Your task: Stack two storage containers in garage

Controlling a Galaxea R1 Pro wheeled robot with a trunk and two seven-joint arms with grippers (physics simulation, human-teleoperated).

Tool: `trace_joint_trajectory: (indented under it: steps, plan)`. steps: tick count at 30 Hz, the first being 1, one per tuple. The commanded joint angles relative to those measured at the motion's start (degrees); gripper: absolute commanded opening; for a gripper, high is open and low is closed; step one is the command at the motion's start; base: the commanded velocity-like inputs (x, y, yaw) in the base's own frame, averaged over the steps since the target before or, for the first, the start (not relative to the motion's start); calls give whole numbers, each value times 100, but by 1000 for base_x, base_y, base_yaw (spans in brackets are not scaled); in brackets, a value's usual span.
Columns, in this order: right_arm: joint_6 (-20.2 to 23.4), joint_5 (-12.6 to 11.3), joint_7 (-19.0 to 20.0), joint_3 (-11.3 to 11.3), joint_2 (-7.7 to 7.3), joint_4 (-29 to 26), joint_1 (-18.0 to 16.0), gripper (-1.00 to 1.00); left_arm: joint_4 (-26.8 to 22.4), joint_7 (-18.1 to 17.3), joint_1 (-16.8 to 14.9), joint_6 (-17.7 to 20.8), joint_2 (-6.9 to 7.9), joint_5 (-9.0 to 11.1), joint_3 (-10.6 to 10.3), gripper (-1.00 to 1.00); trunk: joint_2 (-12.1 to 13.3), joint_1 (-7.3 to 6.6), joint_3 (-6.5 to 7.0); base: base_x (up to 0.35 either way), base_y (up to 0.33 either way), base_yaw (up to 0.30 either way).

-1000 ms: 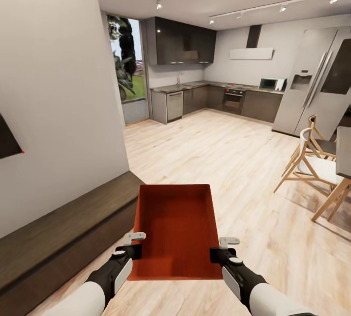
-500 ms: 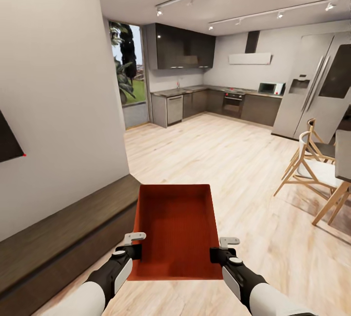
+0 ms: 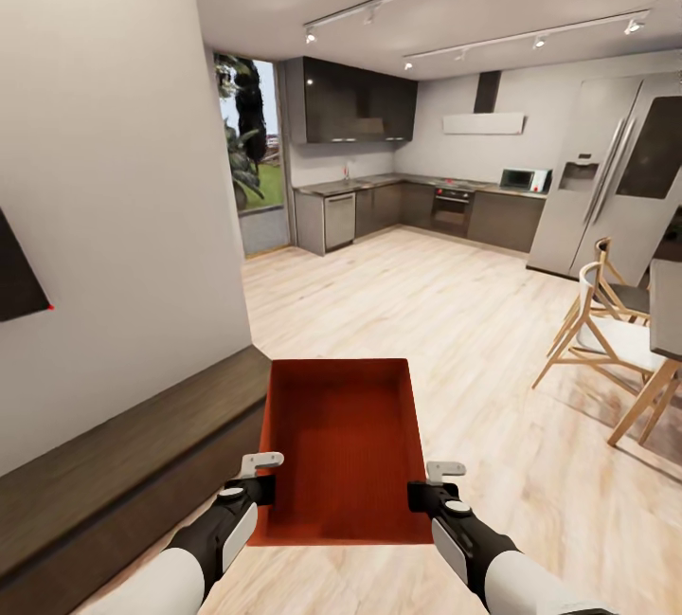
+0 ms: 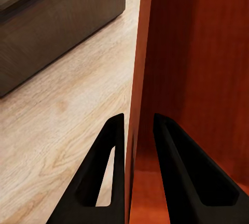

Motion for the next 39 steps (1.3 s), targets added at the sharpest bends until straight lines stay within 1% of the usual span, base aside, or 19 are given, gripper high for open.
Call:
trace_joint_trajectory:
  steps: [1,39]
  plan:
    - [-19,-4,-422,-37,-29,-5,-8,-100,-10,75,-1,44,7,-41,16,-100,-13,4,-3,0,0,0]
    - [-13,-4,-424,-30,-29,-5,-8,-100,-15,74,-1,41,7,-41,16,-100,-13,4,344,0,0,0]
